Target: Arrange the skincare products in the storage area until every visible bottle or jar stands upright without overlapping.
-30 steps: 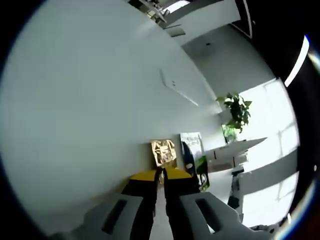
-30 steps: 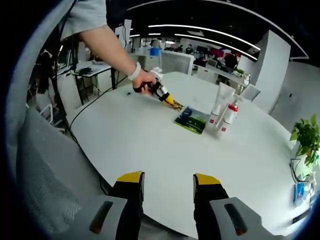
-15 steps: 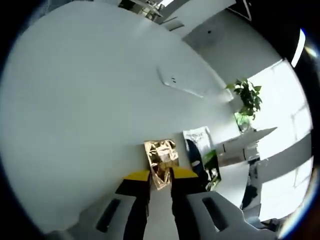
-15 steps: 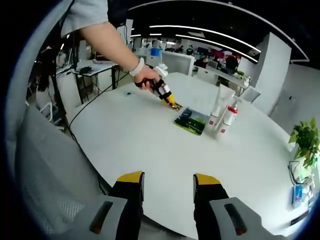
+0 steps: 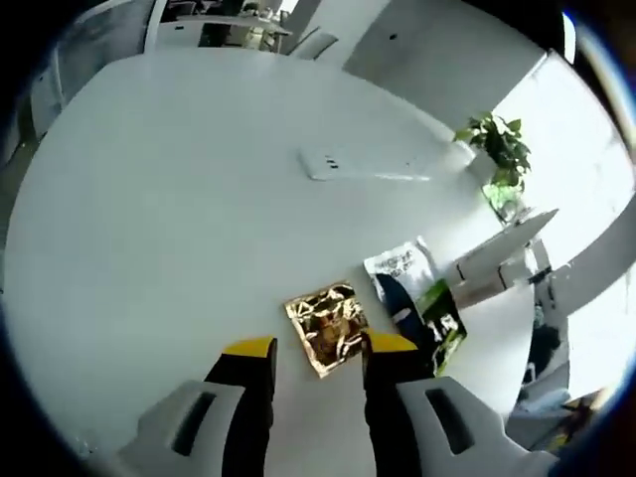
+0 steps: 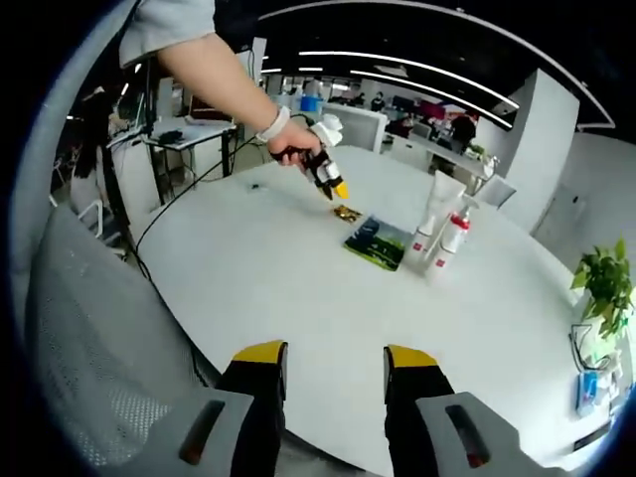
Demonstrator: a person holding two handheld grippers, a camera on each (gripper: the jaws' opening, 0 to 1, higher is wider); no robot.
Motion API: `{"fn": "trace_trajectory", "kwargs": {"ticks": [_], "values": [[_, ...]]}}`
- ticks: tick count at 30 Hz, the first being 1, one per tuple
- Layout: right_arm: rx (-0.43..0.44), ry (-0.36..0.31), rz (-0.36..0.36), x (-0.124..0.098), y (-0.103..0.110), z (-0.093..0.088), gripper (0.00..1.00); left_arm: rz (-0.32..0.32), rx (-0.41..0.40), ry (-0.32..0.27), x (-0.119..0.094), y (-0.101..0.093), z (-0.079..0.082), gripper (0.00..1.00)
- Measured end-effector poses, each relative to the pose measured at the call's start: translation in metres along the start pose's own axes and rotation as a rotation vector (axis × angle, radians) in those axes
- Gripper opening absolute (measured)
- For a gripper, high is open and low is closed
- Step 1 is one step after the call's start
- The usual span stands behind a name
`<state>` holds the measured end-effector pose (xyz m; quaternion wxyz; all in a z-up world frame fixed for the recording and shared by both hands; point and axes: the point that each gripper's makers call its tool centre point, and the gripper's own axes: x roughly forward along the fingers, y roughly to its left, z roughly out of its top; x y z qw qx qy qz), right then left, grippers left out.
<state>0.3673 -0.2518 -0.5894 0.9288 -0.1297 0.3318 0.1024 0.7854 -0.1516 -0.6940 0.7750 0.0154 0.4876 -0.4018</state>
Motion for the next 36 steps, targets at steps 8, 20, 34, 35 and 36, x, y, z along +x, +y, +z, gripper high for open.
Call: {"fn": "trace_trajectory", "kwargs": {"ticks": [8,20,34,35,36], "values": [[-0.015,-0.013,0.001,-0.001,0.002,0.002,0.35,0.161,0.097,0.040,-0.064,0.069,-0.017,0.46],[-0.025,0.000,-0.011,-0.001,0.000,0.000,0.35,0.259,0.326,0.272,-0.089,0.130,-0.077,0.68],[-0.030,0.028,-0.009,0.001,0.000,-0.005,0.34,0.250,0.343,0.336,-0.098,0.154,-0.118,0.57],[-0.032,0.031,-0.008,0.001,0.001,-0.006,0.34,0.244,0.348,0.334,-0.099,0.154,-0.119,0.55],[-0.032,0.033,-0.007,0.001,0.001,-0.006,0.34,0.245,0.338,0.336,-0.099,0.154,-0.119,0.54]]}}
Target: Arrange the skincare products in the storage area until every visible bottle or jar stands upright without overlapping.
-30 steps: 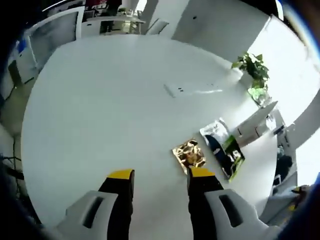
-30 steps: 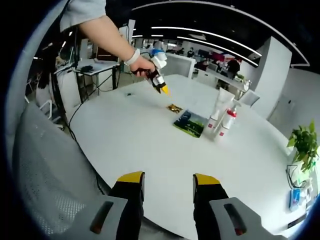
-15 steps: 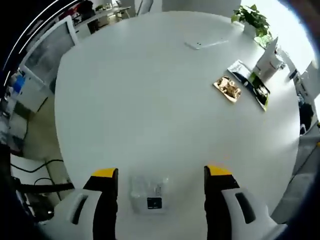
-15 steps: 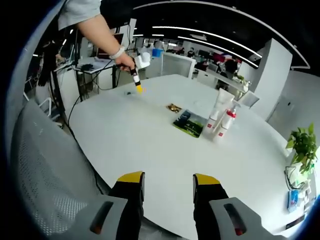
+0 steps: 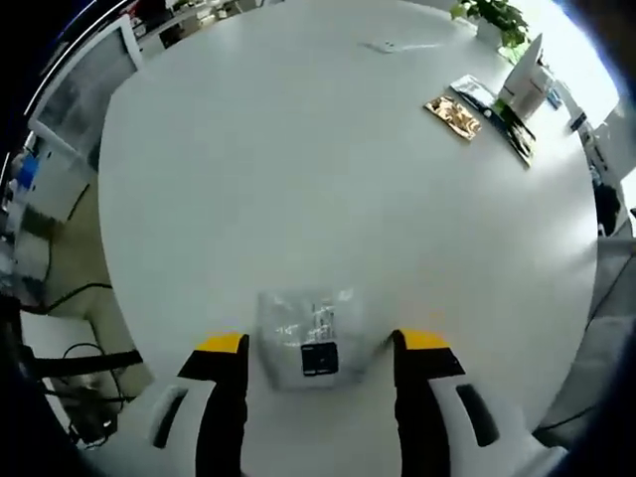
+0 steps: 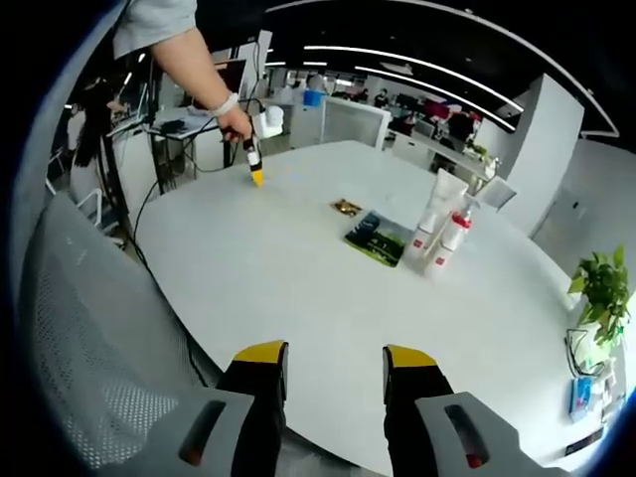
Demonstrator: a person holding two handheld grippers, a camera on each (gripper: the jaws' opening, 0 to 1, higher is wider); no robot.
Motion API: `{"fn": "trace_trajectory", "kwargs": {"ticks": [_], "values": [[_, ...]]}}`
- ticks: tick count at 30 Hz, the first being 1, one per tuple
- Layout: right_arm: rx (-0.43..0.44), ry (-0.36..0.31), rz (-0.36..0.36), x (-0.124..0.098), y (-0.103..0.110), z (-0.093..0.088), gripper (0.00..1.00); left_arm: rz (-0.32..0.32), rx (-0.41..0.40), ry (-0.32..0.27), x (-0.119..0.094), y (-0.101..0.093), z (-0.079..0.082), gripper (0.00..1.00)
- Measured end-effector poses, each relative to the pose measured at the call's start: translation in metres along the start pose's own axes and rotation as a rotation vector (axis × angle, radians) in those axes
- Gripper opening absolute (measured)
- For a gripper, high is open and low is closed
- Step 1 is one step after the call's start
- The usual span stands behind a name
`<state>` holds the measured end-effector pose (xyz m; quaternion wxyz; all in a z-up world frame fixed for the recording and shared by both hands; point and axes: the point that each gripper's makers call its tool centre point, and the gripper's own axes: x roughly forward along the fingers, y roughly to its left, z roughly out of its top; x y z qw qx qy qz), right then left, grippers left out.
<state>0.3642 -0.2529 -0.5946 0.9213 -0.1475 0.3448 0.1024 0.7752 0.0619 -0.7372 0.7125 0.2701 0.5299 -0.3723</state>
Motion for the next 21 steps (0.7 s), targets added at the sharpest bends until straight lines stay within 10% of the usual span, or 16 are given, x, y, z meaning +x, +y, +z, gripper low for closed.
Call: {"fn": "trace_trajectory", "kwargs": {"ticks": [7,21], "values": [[-0.006,0.002,-0.001,0.000,0.000,0.000,0.34,-0.008,0.044,0.031,-0.002,-0.008,-0.004,0.36],[-0.015,-0.007,-0.016,-0.002,-0.002,0.002,0.34,-0.016,0.109,0.020,-0.009,-0.038,-0.002,0.33]]}}
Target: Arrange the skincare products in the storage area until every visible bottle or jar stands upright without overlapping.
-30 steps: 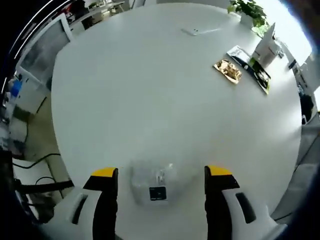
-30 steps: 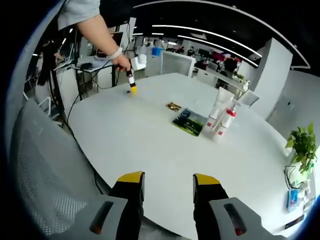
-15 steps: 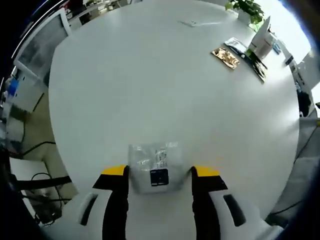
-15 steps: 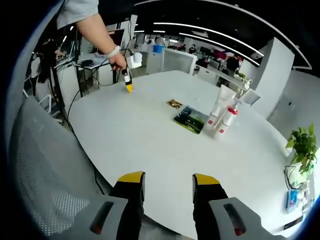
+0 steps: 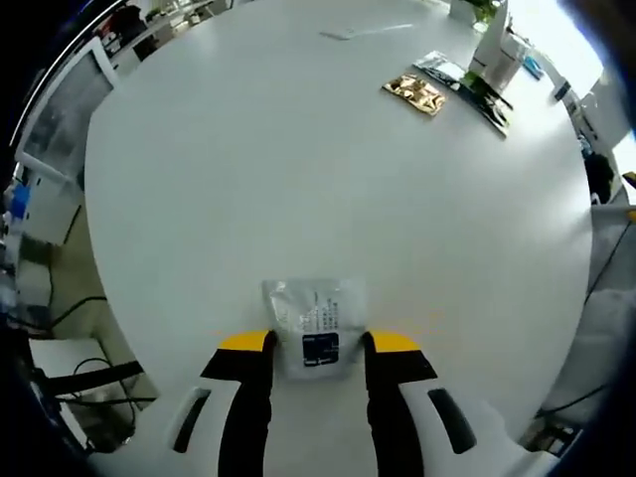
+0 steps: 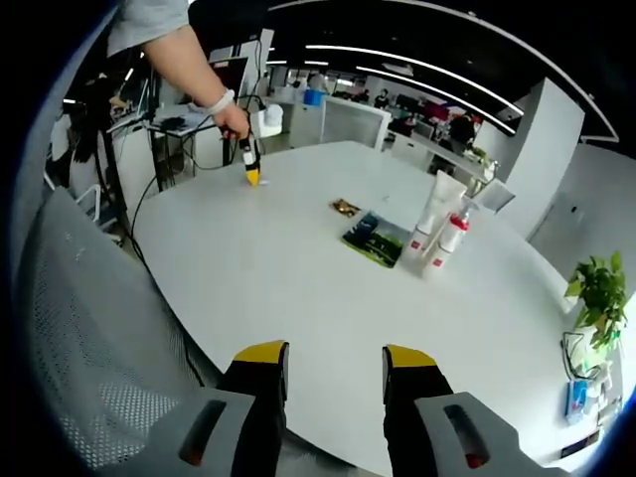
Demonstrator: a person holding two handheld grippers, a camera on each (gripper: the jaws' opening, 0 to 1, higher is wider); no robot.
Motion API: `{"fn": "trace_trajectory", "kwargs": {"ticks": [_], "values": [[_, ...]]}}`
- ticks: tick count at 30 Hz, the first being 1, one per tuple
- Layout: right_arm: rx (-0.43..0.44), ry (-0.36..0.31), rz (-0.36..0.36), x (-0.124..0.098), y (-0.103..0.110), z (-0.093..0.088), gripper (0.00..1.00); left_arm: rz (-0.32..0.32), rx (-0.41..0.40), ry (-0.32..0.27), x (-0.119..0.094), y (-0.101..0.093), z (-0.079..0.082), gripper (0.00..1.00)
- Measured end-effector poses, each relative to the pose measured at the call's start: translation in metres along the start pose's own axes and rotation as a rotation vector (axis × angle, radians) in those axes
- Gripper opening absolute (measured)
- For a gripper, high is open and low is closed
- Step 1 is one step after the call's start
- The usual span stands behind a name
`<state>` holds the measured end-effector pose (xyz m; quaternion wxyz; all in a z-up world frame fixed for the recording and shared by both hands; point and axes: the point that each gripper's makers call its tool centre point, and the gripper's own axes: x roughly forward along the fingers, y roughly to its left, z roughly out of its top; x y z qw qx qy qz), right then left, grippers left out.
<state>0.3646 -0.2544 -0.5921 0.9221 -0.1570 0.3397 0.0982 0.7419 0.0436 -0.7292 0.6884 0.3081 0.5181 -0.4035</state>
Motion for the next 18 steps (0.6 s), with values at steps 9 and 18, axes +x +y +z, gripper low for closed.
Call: {"fn": "trace_trajectory", "kwargs": {"ticks": [9,18], "values": [[-0.006,-0.010,-0.008,-0.001,-0.001,0.002,0.35,-0.036,0.077,-0.101,-0.032,-0.074,0.018,0.34],[-0.020,-0.032,-0.004,-0.003,0.002,0.006,0.35,-0.106,0.277,-0.185,-0.087,-0.215,0.017,0.34]]}}
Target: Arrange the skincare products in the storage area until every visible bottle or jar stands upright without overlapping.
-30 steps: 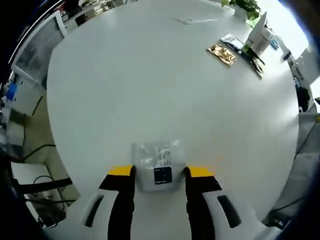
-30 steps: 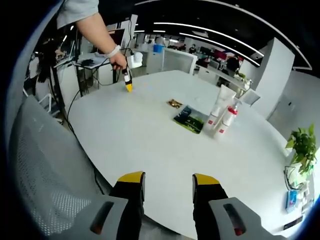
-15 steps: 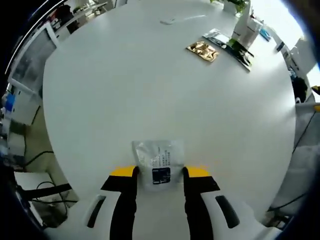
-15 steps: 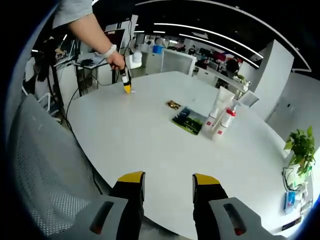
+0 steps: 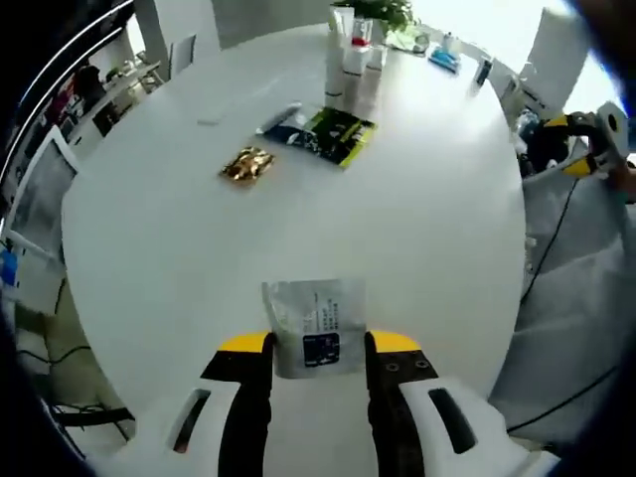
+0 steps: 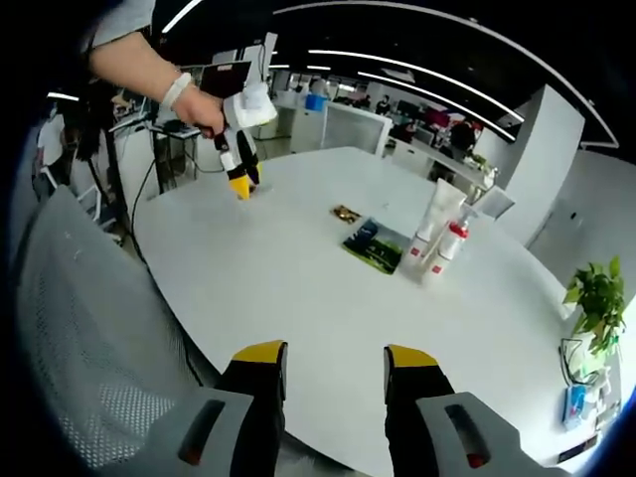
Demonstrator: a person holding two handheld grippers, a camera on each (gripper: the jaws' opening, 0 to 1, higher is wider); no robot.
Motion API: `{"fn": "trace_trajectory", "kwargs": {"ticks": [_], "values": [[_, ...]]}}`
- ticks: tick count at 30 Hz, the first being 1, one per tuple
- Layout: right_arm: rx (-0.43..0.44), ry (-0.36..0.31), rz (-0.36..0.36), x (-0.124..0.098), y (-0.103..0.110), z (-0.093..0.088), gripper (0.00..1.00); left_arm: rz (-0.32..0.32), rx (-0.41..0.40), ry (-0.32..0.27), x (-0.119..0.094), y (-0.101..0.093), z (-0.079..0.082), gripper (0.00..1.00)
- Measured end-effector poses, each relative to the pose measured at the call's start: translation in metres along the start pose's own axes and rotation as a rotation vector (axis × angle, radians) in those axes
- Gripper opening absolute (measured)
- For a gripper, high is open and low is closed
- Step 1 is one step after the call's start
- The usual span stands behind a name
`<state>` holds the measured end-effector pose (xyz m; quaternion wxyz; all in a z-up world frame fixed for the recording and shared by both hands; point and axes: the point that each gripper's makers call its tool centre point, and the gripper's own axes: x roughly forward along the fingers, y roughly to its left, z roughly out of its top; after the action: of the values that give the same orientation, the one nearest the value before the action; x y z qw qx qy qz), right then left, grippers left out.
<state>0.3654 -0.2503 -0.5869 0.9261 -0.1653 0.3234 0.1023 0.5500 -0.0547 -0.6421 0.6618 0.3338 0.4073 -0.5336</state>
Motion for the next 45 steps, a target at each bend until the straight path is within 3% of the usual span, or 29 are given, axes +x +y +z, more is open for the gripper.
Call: {"fn": "trace_trajectory", "kwargs": {"ticks": [6,9,18,23,28,32,36,39,41,45], "values": [[0.000,-0.017,0.000,-0.002,0.001,0.004,0.36,-0.065,0.053,-0.111,-0.018,-0.074,0.038,0.35],[-0.015,-0.016,0.017,-0.001,0.008,0.005,0.40,-0.095,0.113,-0.106,-0.018,-0.106,0.046,0.35],[0.005,-0.048,0.003,-0.006,0.005,0.009,0.38,-0.148,0.172,-0.178,-0.023,-0.162,0.076,0.35],[0.024,-0.045,0.037,-0.007,0.010,0.008,0.37,-0.129,0.209,-0.170,-0.017,-0.172,0.069,0.35],[0.072,-0.081,0.054,-0.010,0.009,0.014,0.37,-0.120,0.190,-0.166,-0.019,-0.179,0.061,0.35],[0.115,-0.110,0.103,-0.011,0.014,0.020,0.37,-0.090,0.171,-0.186,-0.023,-0.178,0.067,0.35],[0.237,-0.155,0.142,-0.014,0.010,0.030,0.38,-0.068,0.185,-0.187,-0.024,-0.175,0.078,0.35],[0.401,-0.209,0.169,-0.016,-0.003,0.040,0.39,-0.022,0.246,-0.194,-0.028,-0.167,0.091,0.35],[0.524,-0.241,0.225,-0.018,-0.006,0.047,0.41,-0.004,0.272,-0.203,-0.029,-0.164,0.100,0.35],[0.704,-0.335,0.303,-0.022,-0.014,0.059,0.45,0.010,0.416,-0.191,-0.025,-0.167,0.114,0.35]]}}
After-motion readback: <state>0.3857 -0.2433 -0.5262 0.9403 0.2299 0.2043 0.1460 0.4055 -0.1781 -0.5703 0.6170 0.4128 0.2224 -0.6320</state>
